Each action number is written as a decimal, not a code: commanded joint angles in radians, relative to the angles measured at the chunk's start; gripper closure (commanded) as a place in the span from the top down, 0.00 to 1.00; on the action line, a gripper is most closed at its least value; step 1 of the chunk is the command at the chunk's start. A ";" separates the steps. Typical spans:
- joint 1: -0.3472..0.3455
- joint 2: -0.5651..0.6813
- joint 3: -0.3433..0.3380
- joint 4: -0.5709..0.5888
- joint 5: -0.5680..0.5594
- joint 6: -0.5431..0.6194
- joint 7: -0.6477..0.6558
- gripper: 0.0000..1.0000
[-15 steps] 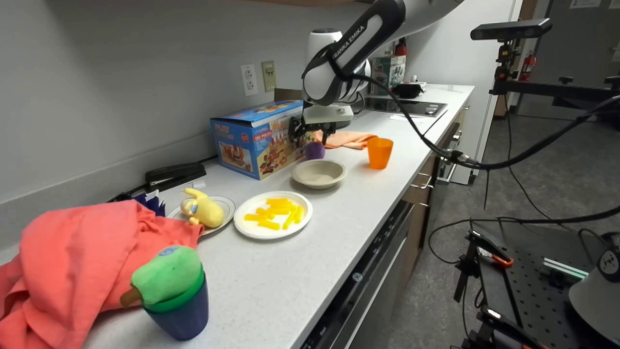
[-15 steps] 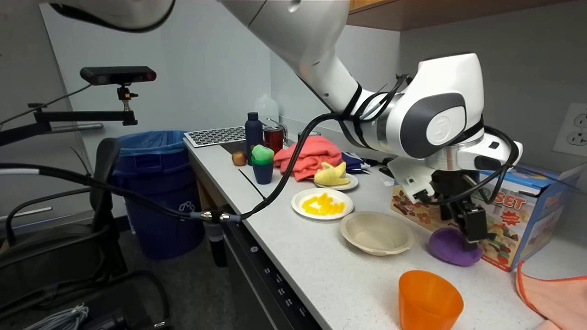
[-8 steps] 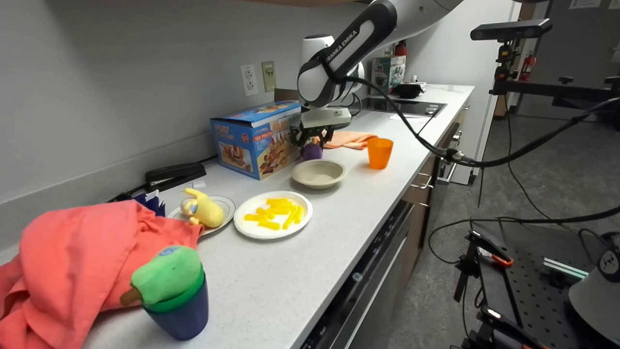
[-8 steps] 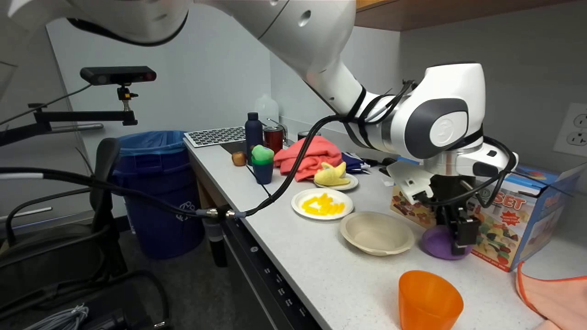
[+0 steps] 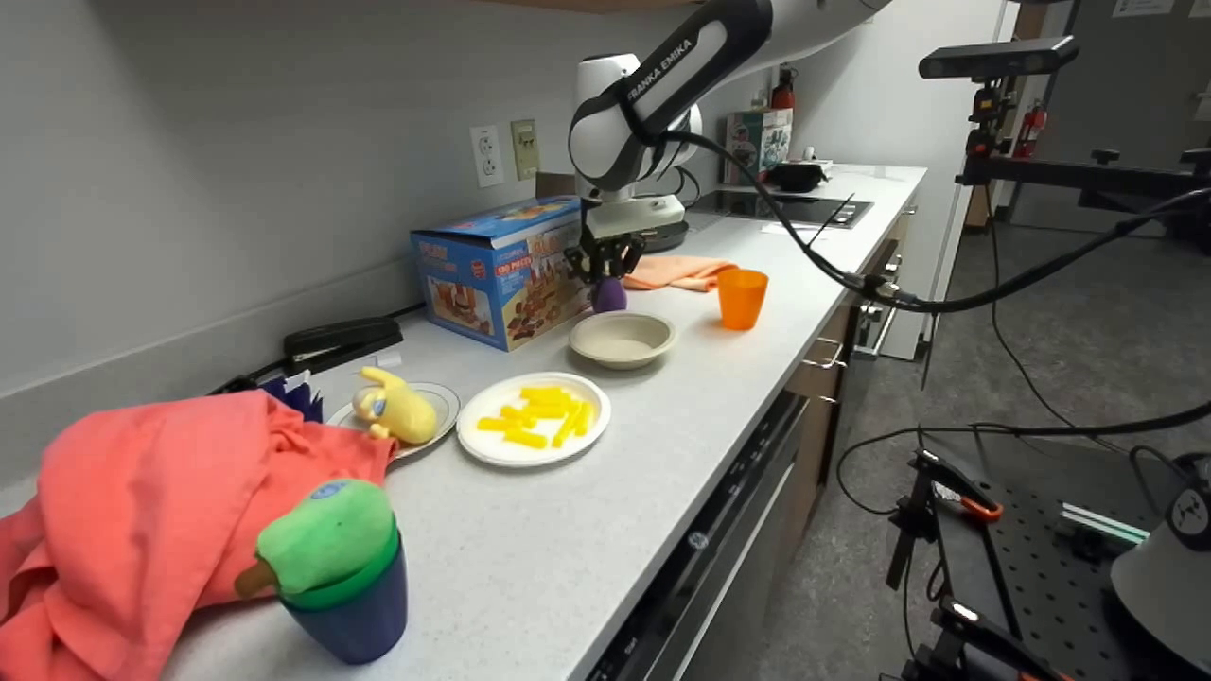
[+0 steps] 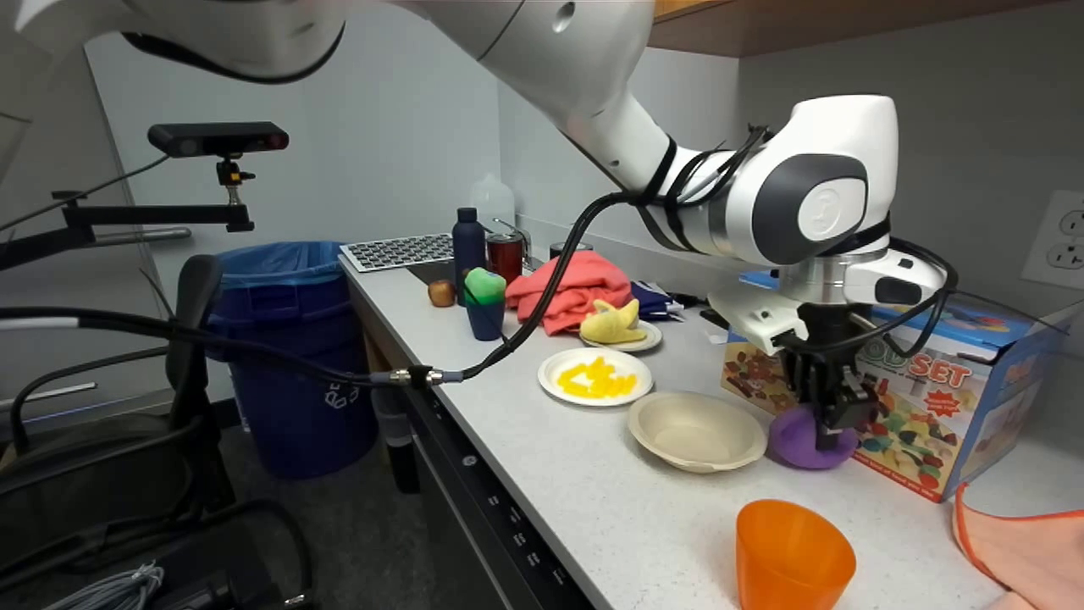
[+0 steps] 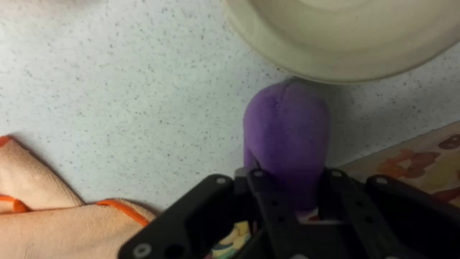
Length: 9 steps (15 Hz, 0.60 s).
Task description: Put the purple plush toy on the plate to the left
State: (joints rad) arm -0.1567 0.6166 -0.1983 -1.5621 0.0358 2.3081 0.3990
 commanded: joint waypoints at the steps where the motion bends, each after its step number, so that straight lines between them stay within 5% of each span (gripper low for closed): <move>1: -0.008 -0.023 0.024 0.024 0.013 -0.048 -0.085 0.03; 9: 0.019 -0.153 0.060 -0.030 -0.038 -0.097 -0.274 0.06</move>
State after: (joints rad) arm -0.1436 0.5310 -0.1548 -1.5540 0.0176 2.2351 0.1967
